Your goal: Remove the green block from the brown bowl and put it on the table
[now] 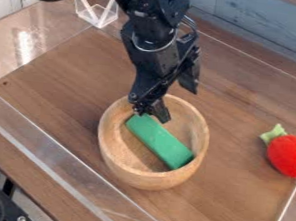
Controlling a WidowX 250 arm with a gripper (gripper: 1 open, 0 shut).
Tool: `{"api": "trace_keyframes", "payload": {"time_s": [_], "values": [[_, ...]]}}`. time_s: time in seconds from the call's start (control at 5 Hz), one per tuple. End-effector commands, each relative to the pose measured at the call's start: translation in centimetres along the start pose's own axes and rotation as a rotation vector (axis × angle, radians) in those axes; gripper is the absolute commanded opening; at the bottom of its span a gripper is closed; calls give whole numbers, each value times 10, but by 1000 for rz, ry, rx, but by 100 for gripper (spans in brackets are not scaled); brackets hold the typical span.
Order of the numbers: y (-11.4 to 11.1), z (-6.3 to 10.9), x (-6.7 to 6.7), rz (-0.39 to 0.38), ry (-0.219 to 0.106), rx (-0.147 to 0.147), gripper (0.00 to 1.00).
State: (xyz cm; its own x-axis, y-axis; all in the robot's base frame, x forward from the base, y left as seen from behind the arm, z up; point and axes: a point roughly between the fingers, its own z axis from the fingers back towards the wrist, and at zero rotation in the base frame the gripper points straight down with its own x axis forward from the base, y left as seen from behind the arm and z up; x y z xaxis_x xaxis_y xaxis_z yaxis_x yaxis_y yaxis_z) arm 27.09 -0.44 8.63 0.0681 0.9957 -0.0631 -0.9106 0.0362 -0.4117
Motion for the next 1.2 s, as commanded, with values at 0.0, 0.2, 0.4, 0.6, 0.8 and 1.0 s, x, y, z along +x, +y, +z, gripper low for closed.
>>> {"api": "trace_keyframes", "payload": {"time_s": [0.0, 0.2, 0.4, 0.6, 0.8, 1.0], "values": [[-3, 9, -1, 37, -37, -22, 100], [0, 13, -5, 66, -66, -15, 100], [10, 6, -12, 75, -84, -10, 100], [22, -6, -23, 69, -96, -13, 100], [25, -15, -39, 84, -122, -20, 100], [26, -16, -50, 135, -142, 9, 100]]}}
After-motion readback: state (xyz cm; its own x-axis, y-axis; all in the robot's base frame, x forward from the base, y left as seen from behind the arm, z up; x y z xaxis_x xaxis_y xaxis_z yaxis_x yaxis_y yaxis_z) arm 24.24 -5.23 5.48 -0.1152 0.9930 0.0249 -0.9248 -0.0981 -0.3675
